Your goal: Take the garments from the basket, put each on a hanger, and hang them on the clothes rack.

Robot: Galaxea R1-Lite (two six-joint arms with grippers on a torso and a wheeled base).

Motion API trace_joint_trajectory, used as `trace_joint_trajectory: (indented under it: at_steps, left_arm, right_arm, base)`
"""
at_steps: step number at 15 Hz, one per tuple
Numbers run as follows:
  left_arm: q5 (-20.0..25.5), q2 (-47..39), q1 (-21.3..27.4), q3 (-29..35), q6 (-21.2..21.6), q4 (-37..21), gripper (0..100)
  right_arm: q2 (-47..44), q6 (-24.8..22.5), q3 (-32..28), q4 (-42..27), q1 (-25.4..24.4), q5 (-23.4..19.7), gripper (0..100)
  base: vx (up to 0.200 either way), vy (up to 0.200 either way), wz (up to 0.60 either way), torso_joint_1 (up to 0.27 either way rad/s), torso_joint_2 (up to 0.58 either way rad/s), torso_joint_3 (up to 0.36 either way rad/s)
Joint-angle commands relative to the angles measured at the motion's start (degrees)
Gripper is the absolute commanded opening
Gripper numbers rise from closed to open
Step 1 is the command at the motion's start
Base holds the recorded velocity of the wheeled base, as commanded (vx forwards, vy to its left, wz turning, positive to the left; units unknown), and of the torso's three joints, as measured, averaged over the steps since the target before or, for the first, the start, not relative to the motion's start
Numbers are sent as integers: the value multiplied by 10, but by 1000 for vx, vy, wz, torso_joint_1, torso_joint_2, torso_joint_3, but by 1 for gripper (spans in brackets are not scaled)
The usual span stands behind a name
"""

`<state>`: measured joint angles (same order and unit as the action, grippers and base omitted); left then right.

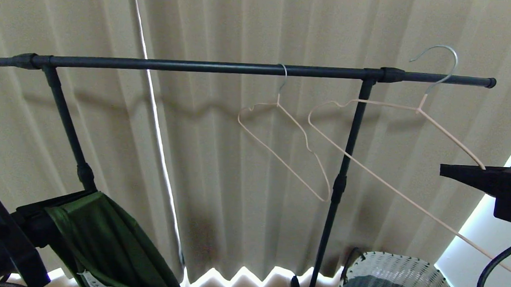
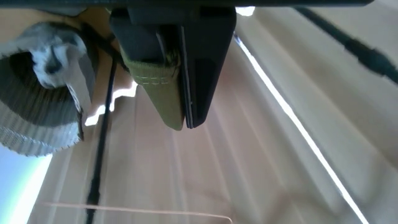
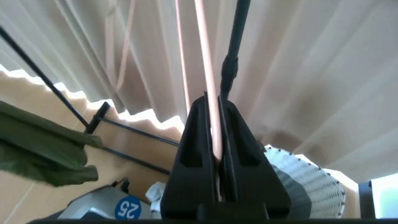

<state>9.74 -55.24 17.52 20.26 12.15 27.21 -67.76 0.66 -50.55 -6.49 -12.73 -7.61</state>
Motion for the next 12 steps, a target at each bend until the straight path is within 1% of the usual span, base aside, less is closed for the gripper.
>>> trace_joint_trajectory:
  at_steps: [1, 7, 12]
  left_arm:
    - [0, -5, 0, 5, 6, 0, 0]
    - [0, -22, 0, 25, 16, 0, 0]
    - [0, -67, 4, 54, 16, 1, 0]
  right_arm:
    - [36, -2, 28, -2, 0, 0, 0]
    - [70, -5, 60, -2, 0, 0, 0]
    - [87, -7, 75, -2, -2, 0, 0]
  base:
    - [-200, 0, 0, 2, 2, 7]
    - [-200, 0, 0, 0, 2, 3]
    - [-200, 0, 0, 3, 3, 3]
